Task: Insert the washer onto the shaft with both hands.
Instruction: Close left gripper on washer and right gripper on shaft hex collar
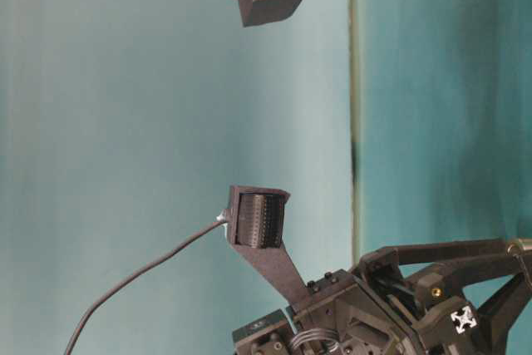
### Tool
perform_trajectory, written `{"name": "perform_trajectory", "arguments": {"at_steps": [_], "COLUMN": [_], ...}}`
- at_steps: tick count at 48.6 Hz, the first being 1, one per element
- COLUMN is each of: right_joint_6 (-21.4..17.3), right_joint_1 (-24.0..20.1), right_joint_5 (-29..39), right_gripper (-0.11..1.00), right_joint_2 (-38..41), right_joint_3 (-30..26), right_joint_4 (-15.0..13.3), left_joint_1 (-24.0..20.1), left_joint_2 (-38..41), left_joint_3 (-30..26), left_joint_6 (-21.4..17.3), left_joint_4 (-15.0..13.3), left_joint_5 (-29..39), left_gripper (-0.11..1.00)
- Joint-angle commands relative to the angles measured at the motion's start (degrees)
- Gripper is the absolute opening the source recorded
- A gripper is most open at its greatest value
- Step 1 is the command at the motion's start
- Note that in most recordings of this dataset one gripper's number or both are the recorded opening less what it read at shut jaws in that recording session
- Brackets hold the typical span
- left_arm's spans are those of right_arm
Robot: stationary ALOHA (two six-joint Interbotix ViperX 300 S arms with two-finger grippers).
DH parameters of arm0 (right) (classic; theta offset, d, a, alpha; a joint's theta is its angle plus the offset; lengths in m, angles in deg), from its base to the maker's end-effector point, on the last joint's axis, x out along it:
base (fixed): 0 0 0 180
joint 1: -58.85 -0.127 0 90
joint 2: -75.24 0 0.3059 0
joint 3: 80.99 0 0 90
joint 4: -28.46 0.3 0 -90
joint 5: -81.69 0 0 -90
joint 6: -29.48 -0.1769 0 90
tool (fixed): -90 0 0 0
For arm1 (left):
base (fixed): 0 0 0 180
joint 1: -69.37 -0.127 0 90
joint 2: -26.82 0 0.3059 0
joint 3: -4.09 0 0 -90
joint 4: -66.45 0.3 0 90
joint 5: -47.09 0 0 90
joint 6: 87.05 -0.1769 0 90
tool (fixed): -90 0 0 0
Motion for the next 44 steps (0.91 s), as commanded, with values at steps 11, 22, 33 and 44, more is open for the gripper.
{"name": "perform_trajectory", "arguments": {"at_steps": [11, 22, 33, 44], "right_joint_6": [-0.4, -0.4, -0.4, -0.4], "right_joint_1": [0.1, 0.2, 0.2, 0.2], "right_joint_5": [-0.2, -1.2, -1.3, -1.3], "right_gripper": [0.78, 0.78, 0.78, 0.78], "right_joint_2": [-1.3, -1.1, -1.0, -0.9], "right_joint_3": [-0.2, -0.4, -0.4, -0.2], "right_joint_4": [-0.1, -0.1, 0.0, 0.0], "left_joint_1": [0.1, 0.1, 0.1, 0.1], "left_joint_2": [-0.5, -0.5, -0.9, -1.0], "left_joint_3": [-0.3, -0.2, -0.4, -0.1], "left_joint_6": [-0.2, -0.3, -0.2, -0.2], "left_joint_4": [0.2, 0.2, 0.2, 0.2], "left_joint_5": [0.0, -0.1, 0.0, 0.0], "left_gripper": [0.78, 0.78, 0.78, 0.78]}}
